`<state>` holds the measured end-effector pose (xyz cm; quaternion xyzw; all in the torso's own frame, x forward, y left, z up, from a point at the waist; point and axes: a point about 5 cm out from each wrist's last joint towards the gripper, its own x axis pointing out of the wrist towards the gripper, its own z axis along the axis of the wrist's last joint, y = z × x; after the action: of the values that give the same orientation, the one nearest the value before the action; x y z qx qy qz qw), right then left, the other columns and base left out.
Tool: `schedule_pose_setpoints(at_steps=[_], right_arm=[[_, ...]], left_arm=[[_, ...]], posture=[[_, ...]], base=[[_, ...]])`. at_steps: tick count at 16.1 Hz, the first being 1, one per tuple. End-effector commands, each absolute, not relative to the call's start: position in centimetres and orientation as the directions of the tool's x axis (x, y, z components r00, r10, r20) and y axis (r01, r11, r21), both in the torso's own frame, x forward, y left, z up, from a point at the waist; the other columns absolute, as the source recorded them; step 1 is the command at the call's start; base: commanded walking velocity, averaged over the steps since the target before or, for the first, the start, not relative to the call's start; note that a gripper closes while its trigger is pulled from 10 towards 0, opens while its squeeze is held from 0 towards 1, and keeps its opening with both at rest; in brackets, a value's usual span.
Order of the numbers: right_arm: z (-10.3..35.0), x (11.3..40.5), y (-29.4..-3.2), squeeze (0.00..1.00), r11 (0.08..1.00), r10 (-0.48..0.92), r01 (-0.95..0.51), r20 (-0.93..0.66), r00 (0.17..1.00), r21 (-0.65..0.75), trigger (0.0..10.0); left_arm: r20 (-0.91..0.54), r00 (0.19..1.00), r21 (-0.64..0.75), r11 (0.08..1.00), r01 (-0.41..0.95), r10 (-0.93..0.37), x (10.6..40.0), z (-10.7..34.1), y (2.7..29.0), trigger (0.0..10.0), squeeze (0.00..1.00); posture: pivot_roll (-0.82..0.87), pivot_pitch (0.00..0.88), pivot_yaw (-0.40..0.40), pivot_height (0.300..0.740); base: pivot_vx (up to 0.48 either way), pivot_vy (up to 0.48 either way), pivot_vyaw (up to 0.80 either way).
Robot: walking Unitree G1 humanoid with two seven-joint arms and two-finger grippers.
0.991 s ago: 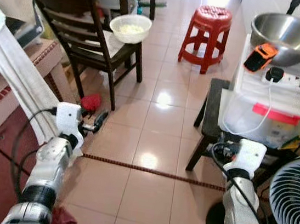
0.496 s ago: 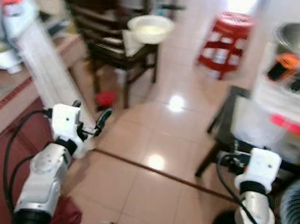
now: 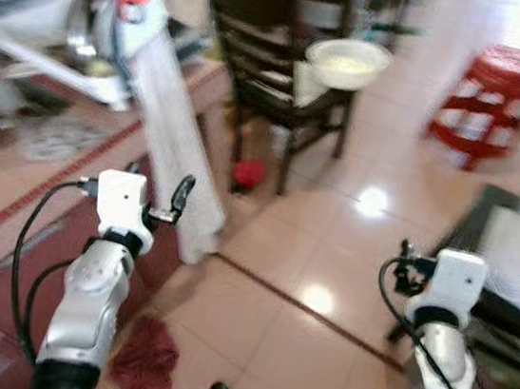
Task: Kitchen organization
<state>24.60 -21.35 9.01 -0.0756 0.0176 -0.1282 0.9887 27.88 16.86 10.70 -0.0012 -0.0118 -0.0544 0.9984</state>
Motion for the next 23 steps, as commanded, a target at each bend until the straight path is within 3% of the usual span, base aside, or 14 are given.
schedule_pose_setpoints(at_steps=[1, 8, 15, 19, 23], right_arm=[[9.7, 24.9, -20.4, 0.0, 0.963, -0.22, 0.219, 0.015, 0.975, -0.158, 10.0], [10.0, 25.3, -19.0, 0.0, 0.97, -0.138, 0.142, 0.034, 0.99, -0.195, 10.0], [10.3, 25.5, -18.4, 0.0, 0.97, -0.093, 0.101, 0.047, 0.995, -0.221, 10.0], [10.7, 27.2, -17.0, 0.0, 0.972, 0.012, 0.002, 0.055, 0.998, -0.234, 10.0], [11.2, 27.4, -16.5, 0.0, 0.981, 0.042, -0.023, 0.093, 0.995, -0.195, 10.0]], left_arm=[[0.024, 0.996, 0.035, 0.996, 0.087, -0.088, 27.8, 10.9, 17.3, 10.0, 0.0], [-0.026, 0.997, 0.043, 0.996, 0.079, -0.078, 27.5, 9.8, 16.5, 10.0, 0.0], [0.055, 0.994, 0.057, 0.995, 0.087, -0.09, 27.6, 11.2, 16.1, 10.0, 0.0], [0.082, 0.996, 0.047, 0.999, 0.022, -0.026, 26.7, 11.7, 16.8, 10.0, 0.0], [0.071, 0.997, 0.052, 0.998, 0.02, -0.023, 26.3, 11.6, 16.8, 10.0, 0.0]], posture=[[-0.11, 0.0, 0.111, 0.74], [-0.11, 0.0, 0.099, 0.74], [-0.08, 0.0, 0.06, 0.74], [-0.02, 0.0, 0.003, 0.74], [-0.01, 0.0, 0.011, 0.74]], base=[[0.0, 0.0, 0.8], [0.0, 0.0, 0.8], [0.0, 0.0, 0.8], [0.0, 0.0, 0.8], [0.0, 0.0, 0.6]])
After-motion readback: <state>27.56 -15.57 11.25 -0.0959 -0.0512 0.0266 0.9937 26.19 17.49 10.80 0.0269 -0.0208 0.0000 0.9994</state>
